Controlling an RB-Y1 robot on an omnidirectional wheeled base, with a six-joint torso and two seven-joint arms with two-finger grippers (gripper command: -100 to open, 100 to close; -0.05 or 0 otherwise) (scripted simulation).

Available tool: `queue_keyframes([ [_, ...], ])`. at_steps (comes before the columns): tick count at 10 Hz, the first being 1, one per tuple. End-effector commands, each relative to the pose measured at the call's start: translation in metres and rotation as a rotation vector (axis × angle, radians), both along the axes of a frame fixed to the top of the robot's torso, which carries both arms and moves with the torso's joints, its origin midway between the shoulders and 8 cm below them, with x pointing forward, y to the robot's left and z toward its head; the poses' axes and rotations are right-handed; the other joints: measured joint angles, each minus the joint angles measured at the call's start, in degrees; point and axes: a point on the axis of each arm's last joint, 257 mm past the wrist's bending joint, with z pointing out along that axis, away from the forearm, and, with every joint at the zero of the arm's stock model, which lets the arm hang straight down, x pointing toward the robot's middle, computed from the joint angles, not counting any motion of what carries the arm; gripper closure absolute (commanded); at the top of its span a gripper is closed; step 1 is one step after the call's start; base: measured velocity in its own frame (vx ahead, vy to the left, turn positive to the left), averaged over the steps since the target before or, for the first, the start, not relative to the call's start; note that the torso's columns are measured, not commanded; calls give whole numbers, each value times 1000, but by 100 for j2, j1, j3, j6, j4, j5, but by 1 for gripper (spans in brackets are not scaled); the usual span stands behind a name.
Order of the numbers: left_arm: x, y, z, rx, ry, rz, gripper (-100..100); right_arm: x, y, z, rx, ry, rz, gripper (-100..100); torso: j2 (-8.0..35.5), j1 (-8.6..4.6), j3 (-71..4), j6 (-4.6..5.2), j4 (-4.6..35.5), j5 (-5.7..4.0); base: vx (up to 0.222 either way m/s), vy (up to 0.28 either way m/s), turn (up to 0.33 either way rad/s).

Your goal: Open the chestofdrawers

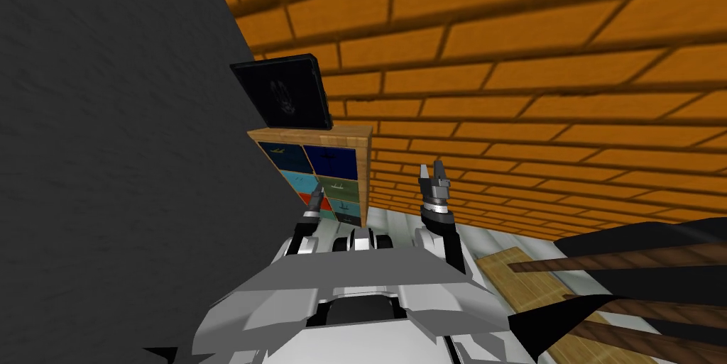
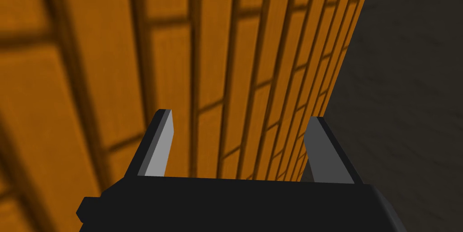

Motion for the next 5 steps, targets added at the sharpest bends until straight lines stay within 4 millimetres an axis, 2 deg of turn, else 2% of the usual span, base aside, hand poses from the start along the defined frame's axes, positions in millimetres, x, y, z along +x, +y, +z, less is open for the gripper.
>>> queue_keyframes([
  [1,3,-2,-19,5,32,-6,-100,0,0,0,0,0,0,0,-2,3,-1,0,0,1,2,-58,-22],
  [5,5,-6,-51,6,86,-13,-100,0,0,0,0,0,0,0,-7,-10,-4,0,-2,-2,8,-62,-23],
])
